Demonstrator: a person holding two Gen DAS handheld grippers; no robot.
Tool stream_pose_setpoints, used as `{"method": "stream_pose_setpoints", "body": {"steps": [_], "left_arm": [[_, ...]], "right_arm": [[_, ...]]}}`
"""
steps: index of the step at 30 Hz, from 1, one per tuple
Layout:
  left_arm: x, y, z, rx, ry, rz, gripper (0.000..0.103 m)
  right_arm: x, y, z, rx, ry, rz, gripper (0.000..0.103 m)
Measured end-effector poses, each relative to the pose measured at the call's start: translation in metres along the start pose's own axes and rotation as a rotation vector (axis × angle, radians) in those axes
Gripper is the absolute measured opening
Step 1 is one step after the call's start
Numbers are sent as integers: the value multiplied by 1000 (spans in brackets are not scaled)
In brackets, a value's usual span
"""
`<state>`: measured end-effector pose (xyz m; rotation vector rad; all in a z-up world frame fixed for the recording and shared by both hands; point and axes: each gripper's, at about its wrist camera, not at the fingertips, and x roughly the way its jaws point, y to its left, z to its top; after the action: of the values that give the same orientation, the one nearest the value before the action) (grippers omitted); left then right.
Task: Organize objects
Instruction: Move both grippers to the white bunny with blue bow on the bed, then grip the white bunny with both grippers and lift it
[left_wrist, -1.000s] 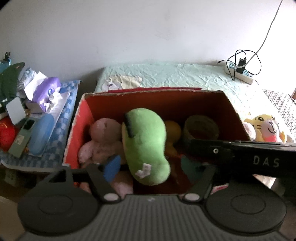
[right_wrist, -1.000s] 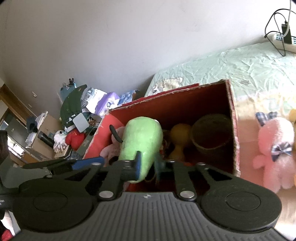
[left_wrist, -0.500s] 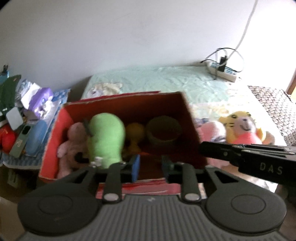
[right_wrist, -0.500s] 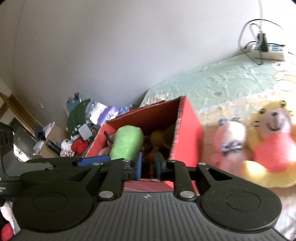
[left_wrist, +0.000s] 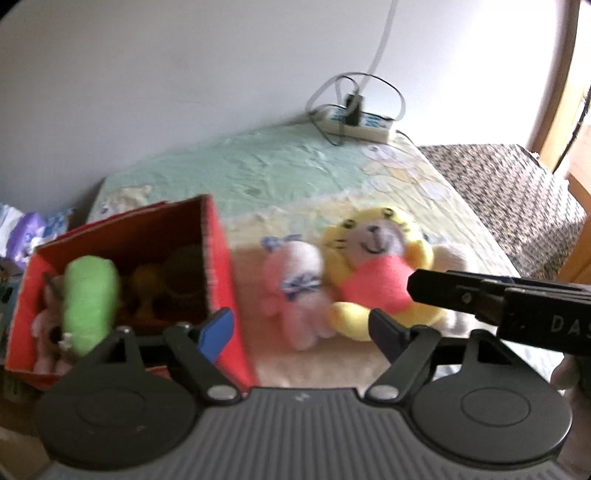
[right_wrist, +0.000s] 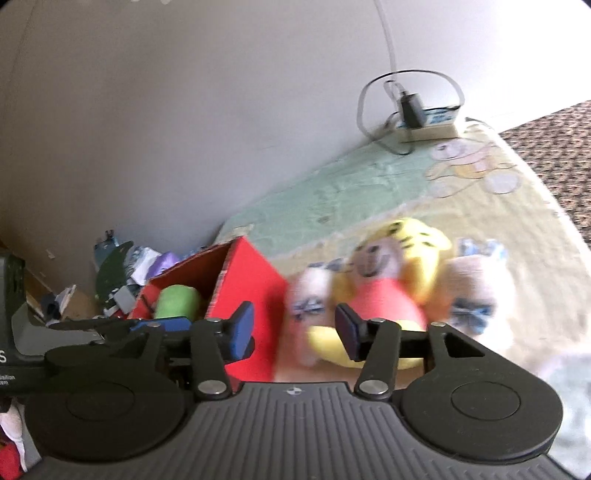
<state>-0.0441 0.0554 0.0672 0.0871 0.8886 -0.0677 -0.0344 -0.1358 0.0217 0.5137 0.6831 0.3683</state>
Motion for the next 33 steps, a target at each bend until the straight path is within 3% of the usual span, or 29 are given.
{"method": "stream_pose_setpoints", "body": {"steps": [3, 15, 27, 33], "left_arm": [[9, -22, 1, 20, 17, -14, 87], [44, -71, -8, 19, 97, -70, 81], [76, -87, -23, 42, 108, -326, 80], [109, -98, -25, 59, 148, -415, 75]], "right_arm": [[-7, -19, -2, 18, -7, -23, 61], [0, -91, -13, 151, 23, -71, 61], [36, -133, -18, 224, 41, -142, 61], [53, -146, -19, 261, 58, -110, 62]]}}
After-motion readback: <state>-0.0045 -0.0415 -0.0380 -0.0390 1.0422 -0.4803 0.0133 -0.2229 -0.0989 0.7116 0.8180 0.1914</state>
